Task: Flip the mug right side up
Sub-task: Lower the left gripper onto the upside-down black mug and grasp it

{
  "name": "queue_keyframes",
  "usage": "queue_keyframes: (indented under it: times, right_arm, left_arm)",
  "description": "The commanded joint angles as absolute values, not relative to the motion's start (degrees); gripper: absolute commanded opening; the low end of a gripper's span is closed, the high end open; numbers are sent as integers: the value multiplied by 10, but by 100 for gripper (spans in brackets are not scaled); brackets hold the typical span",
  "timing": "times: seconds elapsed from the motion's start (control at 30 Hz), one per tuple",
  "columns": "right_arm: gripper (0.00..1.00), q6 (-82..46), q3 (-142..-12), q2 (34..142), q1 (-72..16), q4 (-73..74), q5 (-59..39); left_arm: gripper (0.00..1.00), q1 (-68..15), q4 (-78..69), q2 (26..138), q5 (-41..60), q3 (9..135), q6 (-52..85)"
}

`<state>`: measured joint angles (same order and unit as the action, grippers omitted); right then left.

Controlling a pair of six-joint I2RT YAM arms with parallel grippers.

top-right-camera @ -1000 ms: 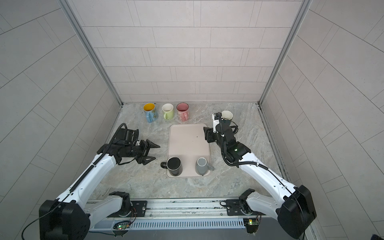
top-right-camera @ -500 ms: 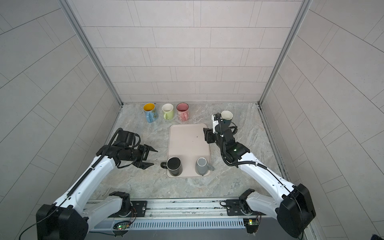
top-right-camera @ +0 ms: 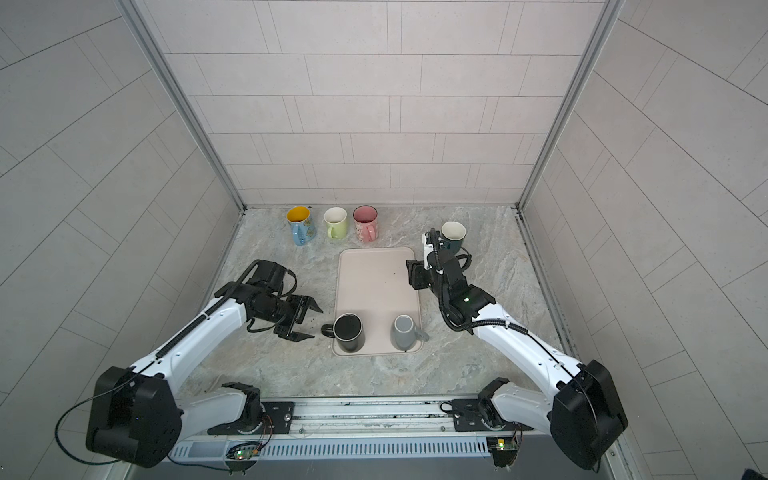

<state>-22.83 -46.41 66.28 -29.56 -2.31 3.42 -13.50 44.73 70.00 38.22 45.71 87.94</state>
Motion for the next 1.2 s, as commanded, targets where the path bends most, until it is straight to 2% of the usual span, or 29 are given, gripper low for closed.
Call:
queue_keyframes:
  times: [0.0, 0.33, 0.63, 1.17]
  right_arm:
    - [64, -239, -458, 666, -293, -9, 35]
    - [63, -244, -450, 669, -287, -3, 38]
    - [64, -252, -442, 670, -284, 2, 40]
    - [63, -256, -440, 667, -279, 3, 42]
  left_arm:
    - [72, -149, 438, 716, 377, 463, 903]
    - [71, -171, 407, 776, 388, 467, 922]
    - [65, -187, 377, 806, 399, 472, 938]
    - [38, -204, 363, 823, 421, 455, 937]
